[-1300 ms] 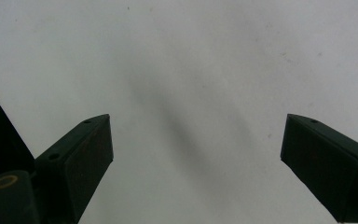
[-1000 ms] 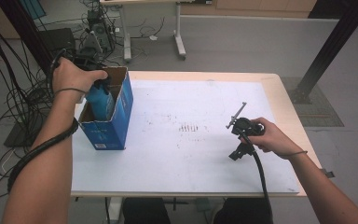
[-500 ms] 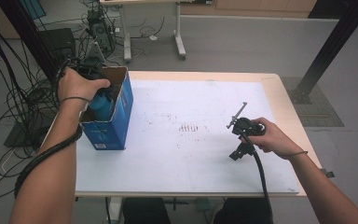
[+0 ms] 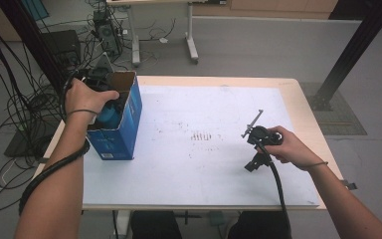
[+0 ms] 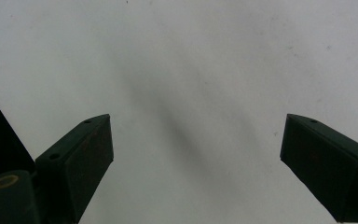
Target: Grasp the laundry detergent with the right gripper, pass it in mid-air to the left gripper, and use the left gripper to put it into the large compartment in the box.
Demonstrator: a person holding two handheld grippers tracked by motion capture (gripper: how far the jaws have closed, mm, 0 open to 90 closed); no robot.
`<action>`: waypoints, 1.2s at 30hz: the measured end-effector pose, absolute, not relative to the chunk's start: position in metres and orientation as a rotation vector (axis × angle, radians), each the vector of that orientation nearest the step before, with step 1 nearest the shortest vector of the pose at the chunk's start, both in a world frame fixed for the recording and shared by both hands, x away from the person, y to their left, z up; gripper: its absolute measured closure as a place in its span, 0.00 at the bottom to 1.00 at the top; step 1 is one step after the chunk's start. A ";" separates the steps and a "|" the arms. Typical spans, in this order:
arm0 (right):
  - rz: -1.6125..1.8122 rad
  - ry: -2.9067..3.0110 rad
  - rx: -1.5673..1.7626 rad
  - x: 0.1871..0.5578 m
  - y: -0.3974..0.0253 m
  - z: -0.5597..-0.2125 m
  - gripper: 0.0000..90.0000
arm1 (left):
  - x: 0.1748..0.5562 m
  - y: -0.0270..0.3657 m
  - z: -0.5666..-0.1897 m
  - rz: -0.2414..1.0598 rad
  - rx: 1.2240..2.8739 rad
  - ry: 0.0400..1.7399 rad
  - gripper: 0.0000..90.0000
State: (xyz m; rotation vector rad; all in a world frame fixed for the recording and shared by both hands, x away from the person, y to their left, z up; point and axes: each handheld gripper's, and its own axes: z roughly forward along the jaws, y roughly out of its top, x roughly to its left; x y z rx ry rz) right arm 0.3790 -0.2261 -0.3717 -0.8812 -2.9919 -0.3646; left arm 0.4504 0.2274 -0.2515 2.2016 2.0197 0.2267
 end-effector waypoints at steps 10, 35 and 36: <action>-0.358 -2.992 -0.881 0.379 -0.225 -0.372 0.10 | 0.450 0.227 -0.263 0.230 2.209 2.031 0.42; -0.346 -2.988 -0.887 0.379 -0.226 -0.376 0.10 | 0.452 0.226 -0.268 0.244 2.204 2.027 0.41; -0.346 -2.988 -0.889 0.379 -0.226 -0.376 0.10 | 0.452 0.226 -0.269 0.244 2.202 2.027 0.41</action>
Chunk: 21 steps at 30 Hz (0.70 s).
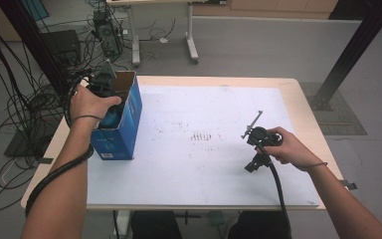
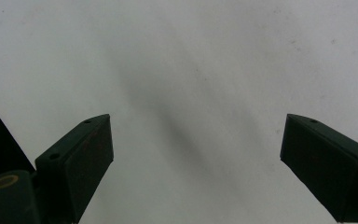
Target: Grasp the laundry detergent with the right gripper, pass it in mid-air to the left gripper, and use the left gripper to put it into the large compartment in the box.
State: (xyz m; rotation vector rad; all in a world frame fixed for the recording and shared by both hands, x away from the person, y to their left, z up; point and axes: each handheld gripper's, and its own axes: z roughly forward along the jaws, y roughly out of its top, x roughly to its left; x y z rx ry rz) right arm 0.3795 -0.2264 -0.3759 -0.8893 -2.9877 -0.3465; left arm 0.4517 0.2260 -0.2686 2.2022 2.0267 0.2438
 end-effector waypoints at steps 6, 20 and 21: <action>-0.344 -2.989 -0.892 0.380 -0.227 -0.376 0.10 | 0.452 0.227 -0.269 0.240 2.193 2.031 0.41; -0.345 -2.988 -0.901 0.380 -0.227 -0.376 0.10 | 0.452 0.227 -0.269 0.236 2.192 2.036 0.41; -0.344 -2.988 -0.901 0.380 -0.227 -0.376 0.10 | 0.452 0.227 -0.269 0.236 2.191 2.035 0.41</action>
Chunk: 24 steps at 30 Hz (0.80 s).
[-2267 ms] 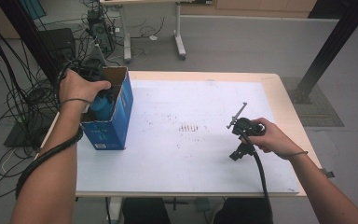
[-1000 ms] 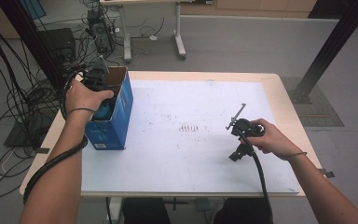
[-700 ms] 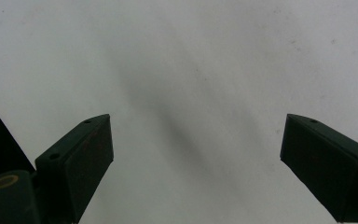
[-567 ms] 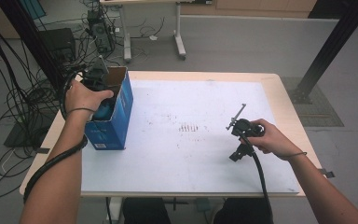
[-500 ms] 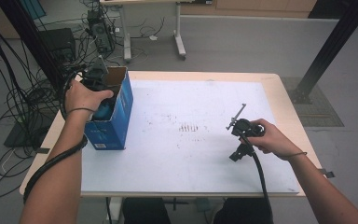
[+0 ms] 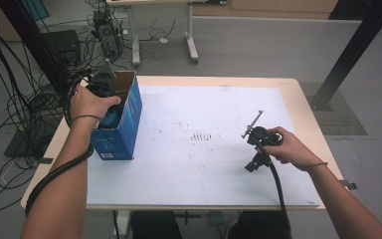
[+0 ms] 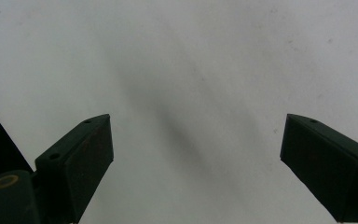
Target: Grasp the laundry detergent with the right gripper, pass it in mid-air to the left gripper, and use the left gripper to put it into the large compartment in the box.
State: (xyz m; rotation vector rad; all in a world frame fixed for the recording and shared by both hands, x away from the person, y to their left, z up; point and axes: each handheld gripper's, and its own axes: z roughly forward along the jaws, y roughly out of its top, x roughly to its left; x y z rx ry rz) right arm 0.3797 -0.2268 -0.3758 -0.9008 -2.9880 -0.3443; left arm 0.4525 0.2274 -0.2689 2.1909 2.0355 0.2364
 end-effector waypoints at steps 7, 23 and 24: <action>-0.346 -2.992 -0.900 0.380 -0.227 -0.376 0.10 | 0.452 0.228 -0.269 0.233 2.188 2.038 0.41; -0.363 -2.992 -0.906 0.380 -0.228 -0.376 0.10 | 0.452 0.228 -0.269 0.228 2.187 2.045 0.41; -0.363 -2.992 -0.906 0.380 -0.228 -0.376 0.10 | 0.452 0.228 -0.269 0.228 2.186 2.046 0.41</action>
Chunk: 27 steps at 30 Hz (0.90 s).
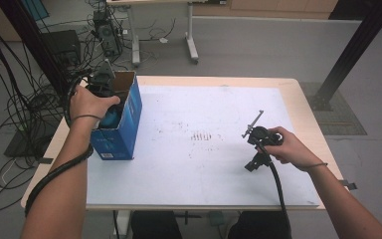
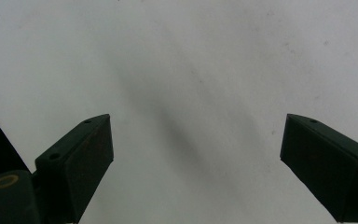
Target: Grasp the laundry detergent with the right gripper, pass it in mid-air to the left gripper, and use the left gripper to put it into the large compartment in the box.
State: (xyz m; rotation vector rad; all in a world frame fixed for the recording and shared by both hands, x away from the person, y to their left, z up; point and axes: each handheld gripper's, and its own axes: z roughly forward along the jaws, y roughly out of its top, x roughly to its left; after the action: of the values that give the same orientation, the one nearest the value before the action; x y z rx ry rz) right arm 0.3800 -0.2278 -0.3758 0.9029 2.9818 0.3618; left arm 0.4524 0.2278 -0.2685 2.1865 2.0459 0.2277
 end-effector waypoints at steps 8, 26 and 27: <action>0.359 2.986 0.906 0.380 -0.228 -0.377 0.10 | 0.453 0.229 -0.269 0.225 2.179 2.046 0.41; 0.349 2.990 0.903 0.381 -0.226 -0.378 0.10 | 0.452 0.230 -0.269 0.219 2.168 2.054 0.41; 0.346 2.989 0.904 0.381 -0.226 -0.378 0.10 | 0.452 0.230 -0.269 0.218 2.168 2.054 0.41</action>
State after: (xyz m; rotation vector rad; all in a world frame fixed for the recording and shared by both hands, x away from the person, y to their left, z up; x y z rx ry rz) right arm 0.3812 -0.2263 -0.3780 0.9045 2.9892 0.3461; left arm 0.4525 0.2303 -0.2688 2.1685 2.0541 0.2179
